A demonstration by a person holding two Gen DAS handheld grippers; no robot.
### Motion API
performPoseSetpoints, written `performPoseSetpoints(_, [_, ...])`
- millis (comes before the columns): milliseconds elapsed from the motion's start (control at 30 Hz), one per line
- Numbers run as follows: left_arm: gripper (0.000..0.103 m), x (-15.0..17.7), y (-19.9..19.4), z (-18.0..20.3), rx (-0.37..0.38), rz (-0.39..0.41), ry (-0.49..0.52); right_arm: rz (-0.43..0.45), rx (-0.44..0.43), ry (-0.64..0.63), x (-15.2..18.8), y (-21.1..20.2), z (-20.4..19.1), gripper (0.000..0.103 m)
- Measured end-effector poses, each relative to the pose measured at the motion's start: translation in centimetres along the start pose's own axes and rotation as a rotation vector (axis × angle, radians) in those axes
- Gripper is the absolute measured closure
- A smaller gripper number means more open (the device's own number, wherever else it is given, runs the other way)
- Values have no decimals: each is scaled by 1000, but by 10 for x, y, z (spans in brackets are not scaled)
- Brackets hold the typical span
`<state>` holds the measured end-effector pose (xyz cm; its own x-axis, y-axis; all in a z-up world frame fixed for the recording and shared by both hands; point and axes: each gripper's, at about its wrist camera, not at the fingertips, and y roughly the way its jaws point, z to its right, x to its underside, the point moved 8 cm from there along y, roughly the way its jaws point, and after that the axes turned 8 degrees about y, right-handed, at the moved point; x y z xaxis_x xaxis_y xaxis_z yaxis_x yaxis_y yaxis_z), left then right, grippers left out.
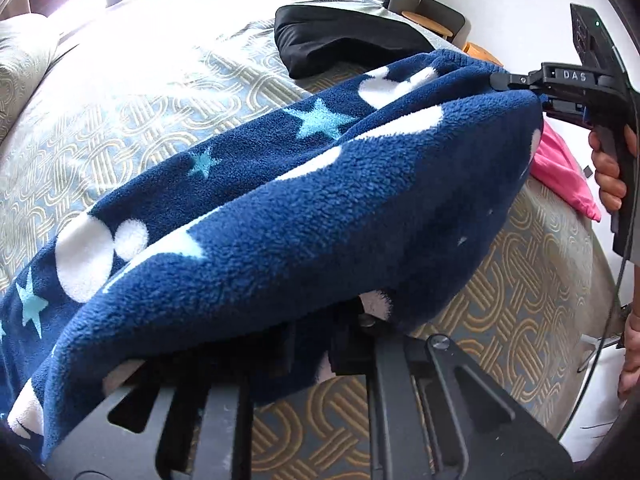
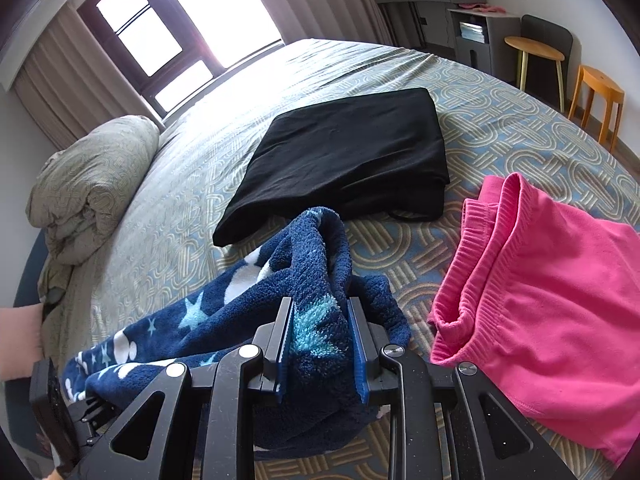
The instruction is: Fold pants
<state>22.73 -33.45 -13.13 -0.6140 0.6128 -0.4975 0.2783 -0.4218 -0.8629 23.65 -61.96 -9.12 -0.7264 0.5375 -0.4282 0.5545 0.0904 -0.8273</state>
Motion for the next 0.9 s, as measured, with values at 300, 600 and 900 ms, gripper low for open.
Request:
performPoseSetpoints(300, [92, 51, -108, 47, 200, 97, 96, 90, -28, -47, 16, -57, 0, 79])
performPoseSetpoints(600, [100, 122, -61, 104, 295, -91, 236, -83, 160, 13, 88, -33, 87, 71])
performPoseSetpoints(900, [79, 119, -77, 83, 248, -70, 182, 88, 211, -118, 66, -72, 70, 37])
